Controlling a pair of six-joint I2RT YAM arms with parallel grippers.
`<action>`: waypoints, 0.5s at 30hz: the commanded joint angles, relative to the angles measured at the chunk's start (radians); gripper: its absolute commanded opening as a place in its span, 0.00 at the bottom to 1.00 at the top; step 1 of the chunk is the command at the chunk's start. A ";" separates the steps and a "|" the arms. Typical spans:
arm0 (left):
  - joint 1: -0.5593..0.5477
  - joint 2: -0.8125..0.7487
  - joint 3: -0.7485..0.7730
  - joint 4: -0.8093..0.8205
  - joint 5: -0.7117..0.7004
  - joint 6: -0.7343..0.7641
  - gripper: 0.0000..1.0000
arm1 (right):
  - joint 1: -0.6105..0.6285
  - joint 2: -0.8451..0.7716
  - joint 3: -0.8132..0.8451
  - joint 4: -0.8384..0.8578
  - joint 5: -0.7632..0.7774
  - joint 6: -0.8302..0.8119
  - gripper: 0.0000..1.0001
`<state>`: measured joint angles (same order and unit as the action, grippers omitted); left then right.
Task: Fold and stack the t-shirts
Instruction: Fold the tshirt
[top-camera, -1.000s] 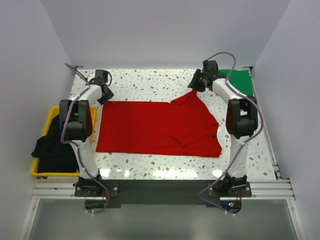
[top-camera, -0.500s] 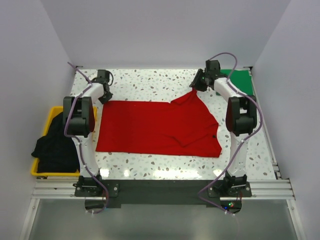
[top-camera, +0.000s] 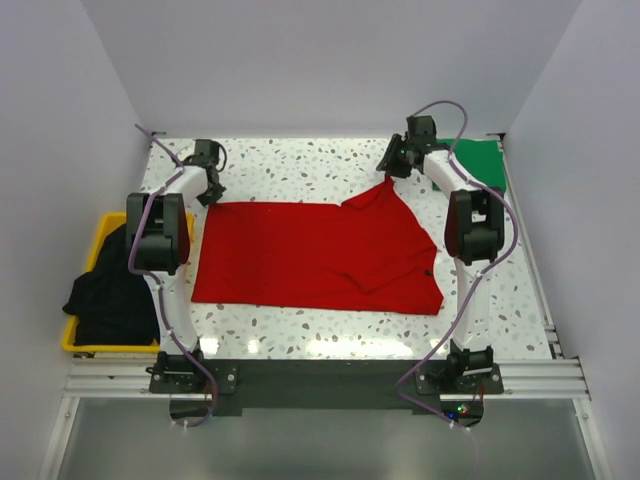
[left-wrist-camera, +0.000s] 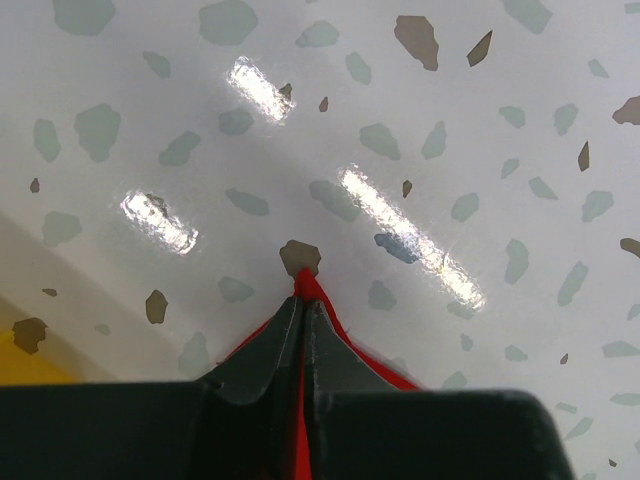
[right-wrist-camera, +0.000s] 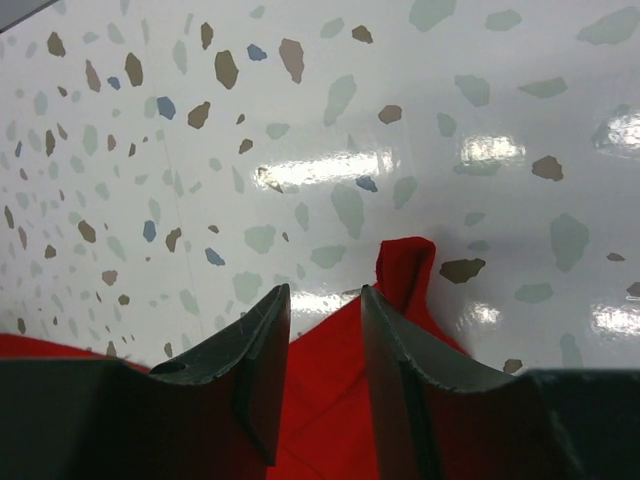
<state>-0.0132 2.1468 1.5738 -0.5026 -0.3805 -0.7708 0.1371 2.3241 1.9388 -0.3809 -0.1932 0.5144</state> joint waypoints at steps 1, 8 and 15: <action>0.007 0.002 -0.014 0.007 0.018 -0.012 0.06 | 0.001 -0.009 0.013 -0.030 0.056 -0.016 0.38; 0.007 0.001 -0.012 0.015 0.031 -0.009 0.05 | 0.001 0.004 0.032 -0.052 0.112 -0.024 0.38; 0.007 -0.001 -0.014 0.021 0.038 -0.007 0.04 | -0.001 0.055 0.083 -0.067 0.130 -0.024 0.38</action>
<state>-0.0132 2.1468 1.5734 -0.4946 -0.3691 -0.7708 0.1371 2.3585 1.9736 -0.4339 -0.0910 0.5095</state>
